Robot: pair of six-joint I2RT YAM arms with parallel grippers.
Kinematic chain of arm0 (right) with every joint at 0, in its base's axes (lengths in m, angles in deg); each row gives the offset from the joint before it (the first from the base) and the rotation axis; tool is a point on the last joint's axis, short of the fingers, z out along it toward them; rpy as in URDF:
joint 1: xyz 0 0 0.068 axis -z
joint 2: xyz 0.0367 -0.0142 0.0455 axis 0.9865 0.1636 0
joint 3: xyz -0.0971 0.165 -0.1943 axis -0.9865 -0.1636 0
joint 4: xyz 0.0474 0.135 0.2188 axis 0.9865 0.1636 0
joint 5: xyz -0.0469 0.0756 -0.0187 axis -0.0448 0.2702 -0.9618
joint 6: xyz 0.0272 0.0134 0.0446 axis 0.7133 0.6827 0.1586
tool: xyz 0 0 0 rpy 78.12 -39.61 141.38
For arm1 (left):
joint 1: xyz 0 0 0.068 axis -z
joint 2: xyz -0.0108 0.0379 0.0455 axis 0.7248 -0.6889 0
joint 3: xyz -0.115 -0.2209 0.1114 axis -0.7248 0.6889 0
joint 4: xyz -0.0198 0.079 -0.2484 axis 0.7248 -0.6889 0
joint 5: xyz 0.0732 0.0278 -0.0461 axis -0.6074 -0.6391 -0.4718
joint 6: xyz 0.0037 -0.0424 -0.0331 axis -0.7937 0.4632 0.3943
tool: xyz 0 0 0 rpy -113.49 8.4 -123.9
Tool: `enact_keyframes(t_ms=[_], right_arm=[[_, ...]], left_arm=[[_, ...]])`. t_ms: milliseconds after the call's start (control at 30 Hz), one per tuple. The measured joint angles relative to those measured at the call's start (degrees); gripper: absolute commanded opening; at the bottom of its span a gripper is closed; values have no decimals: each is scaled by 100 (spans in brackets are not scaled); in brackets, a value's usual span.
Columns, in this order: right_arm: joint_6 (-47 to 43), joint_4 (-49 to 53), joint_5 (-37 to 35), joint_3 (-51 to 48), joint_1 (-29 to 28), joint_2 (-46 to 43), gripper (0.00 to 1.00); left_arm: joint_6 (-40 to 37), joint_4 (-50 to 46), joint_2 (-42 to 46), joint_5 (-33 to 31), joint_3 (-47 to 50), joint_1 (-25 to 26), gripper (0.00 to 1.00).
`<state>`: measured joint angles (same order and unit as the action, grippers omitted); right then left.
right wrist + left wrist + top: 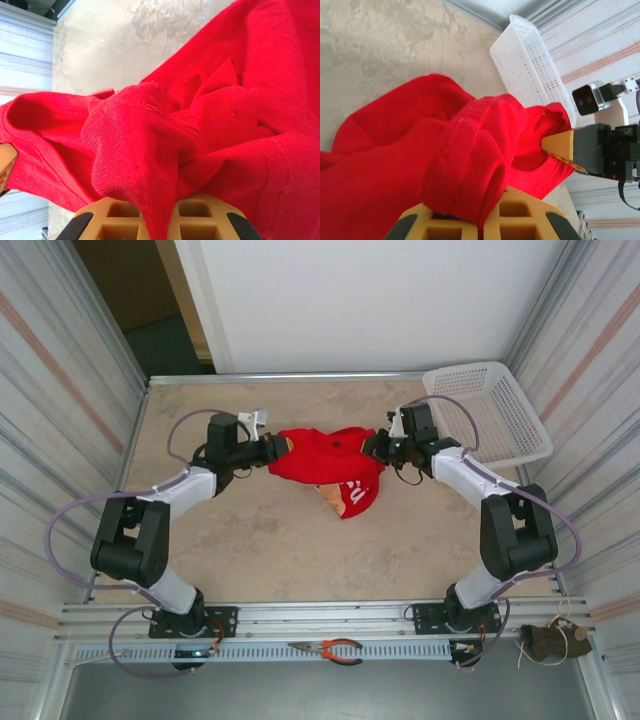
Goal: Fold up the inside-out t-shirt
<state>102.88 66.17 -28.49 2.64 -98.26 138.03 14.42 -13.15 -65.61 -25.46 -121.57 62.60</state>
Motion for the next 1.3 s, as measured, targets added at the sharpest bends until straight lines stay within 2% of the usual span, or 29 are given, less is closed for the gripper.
enact_keyframes(t_ms=[600, 767, 967, 1000, 1100, 1133, 1200, 1233, 1300], right_arm=[[-63, 260, -262, 302, -83, -216, 0], [-61, 264, -468, 295, 37, -216, 0], [-55, 225, -584, 295, 481, 98, 0], [-55, 221, -610, 302, 553, 225, 0], [-37, 221, -693, 393, 693, 612, 1], [-35, 225, -721, 472, 732, 774, 12], [-15, 227, -737, 632, 804, 1043, 39], [-13, 238, -748, 713, 839, 1156, 49], [-31, 243, -811, 800, 881, 1252, 58]], left_arm=[[-151, -417, 247, -63, -737, 37, 0], [-151, -481, -494, -66, -1644, 122, 0], [-144, -708, -2079, -105, -2964, 223, 0], [-144, -761, -2352, -118, -3182, 240, 3], [-118, -966, -3126, -175, -3860, 306, 32], [-90, -1038, -3357, -205, -4087, 315, 43], [-26, -1185, -3751, -247, -4516, 304, 56], [-15, -1263, -3910, -260, -4710, 280, 62], [44, -1366, -4022, -289, -4892, 214, 67]])
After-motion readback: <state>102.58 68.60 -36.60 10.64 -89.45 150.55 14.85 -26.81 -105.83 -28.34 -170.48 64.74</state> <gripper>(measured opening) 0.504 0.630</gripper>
